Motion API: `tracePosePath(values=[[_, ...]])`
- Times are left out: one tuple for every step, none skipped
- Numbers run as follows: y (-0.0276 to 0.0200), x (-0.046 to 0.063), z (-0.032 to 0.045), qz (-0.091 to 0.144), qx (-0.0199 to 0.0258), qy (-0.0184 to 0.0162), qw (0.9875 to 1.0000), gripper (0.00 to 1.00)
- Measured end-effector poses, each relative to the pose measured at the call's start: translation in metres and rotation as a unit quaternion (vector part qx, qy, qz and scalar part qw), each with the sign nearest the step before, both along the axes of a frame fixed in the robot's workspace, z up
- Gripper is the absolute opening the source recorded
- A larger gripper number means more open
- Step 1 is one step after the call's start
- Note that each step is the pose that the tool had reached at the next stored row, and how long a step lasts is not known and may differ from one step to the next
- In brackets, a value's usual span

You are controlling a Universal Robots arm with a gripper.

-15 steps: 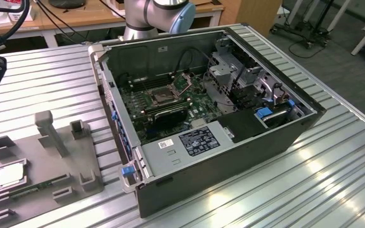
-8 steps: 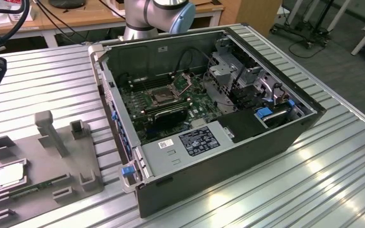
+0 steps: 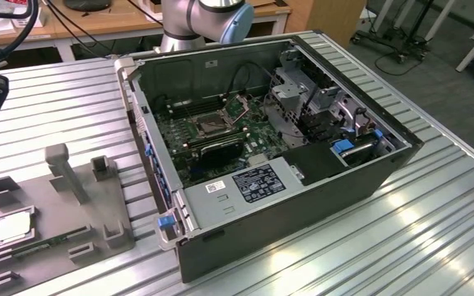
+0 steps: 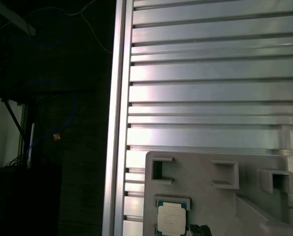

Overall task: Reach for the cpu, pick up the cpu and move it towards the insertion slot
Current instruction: 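Reach for the cpu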

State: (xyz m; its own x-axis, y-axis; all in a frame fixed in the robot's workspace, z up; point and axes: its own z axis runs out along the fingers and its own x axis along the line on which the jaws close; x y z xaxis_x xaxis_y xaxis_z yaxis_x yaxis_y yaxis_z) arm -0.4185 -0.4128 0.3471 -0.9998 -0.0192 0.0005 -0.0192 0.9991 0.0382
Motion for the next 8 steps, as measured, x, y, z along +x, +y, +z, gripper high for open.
tracePosePath(values=[[0.0000,-0.0001,-0.0001,0.000,0.0000,0.0000,1.0000,0.11],[0.0000,-0.0002,-0.0003,0.000,0.0000,0.0000,1.0000,0.11],[0.0000,-0.0003,-0.0004,0.000,0.0000,0.0000,1.0000,0.11],[0.0000,-0.0004,-0.0005,0.000,0.0000,0.0000,1.0000,0.11],[0.0000,-0.0004,-0.0007,0.000,0.0000,0.0000,1.0000,0.11],[0.0000,-0.0005,-0.0008,0.000,0.0000,0.0000,1.0000,0.11],[0.0000,-0.0006,-0.0009,0.000,0.0000,0.0000,1.0000,0.11],[0.0000,-0.0007,-0.0011,0.000,0.0000,0.0000,1.0000,0.11]])
